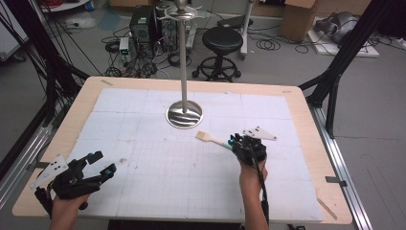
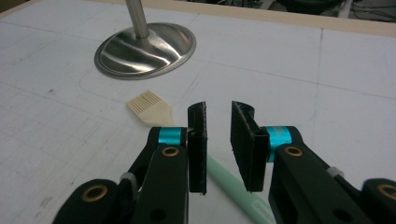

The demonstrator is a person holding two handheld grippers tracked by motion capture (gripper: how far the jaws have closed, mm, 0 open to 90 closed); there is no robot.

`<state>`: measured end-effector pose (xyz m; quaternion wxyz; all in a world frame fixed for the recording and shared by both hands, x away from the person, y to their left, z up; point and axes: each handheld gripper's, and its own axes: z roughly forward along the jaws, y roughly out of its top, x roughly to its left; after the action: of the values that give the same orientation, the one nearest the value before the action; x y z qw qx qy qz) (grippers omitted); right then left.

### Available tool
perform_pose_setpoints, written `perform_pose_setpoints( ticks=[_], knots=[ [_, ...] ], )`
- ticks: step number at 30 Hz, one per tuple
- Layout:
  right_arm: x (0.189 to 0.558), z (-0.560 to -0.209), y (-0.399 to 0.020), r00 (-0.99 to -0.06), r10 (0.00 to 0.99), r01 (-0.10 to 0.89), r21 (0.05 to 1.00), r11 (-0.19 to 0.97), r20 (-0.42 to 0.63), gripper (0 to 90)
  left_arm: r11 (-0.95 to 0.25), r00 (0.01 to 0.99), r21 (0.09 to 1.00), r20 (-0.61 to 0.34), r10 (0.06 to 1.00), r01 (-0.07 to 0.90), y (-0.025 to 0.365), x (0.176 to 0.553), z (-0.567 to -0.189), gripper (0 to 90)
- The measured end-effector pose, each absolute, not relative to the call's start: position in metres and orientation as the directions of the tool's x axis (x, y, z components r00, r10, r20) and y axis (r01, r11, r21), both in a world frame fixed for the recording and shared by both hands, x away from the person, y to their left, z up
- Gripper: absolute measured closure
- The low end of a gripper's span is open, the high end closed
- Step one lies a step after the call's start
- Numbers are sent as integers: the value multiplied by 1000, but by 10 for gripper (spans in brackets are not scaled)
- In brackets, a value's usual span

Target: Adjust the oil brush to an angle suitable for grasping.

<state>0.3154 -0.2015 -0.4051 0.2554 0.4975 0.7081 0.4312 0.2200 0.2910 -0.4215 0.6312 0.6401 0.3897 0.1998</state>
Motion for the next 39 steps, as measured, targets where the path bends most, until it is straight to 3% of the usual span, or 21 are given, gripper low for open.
perform_pose_setpoints(
  ticks=[4, 9, 12, 16, 23, 39],
  knots=[
    [335, -407, -190, -382, 922, 527, 835, 158, 67, 892, 99, 619, 963, -239, 748, 251, 290, 221, -422, 216],
    [353, -416, -181, -369, 926, 593, 788, 163, 86, 891, 100, 622, 962, -241, 745, 254, 290, 221, -422, 217],
    [365, -424, -175, -349, 928, 631, 765, 127, 134, 846, 102, 618, 961, -244, 747, 257, 290, 221, -422, 218],
    [372, -428, -165, -356, 927, 646, 747, 156, 114, 892, 101, 617, 960, -247, 747, 261, 290, 221, -422, 219],
    [385, -438, -149, -367, 926, 677, 707, 203, 85, 893, 99, 619, 959, -248, 745, 265, 291, 222, -423, 223],
    [368, -440, -134, -457, 883, 677, 686, 268, 106, 893, 111, 614, 957, -259, 745, 270, 292, 222, -423, 226]
  ],
)
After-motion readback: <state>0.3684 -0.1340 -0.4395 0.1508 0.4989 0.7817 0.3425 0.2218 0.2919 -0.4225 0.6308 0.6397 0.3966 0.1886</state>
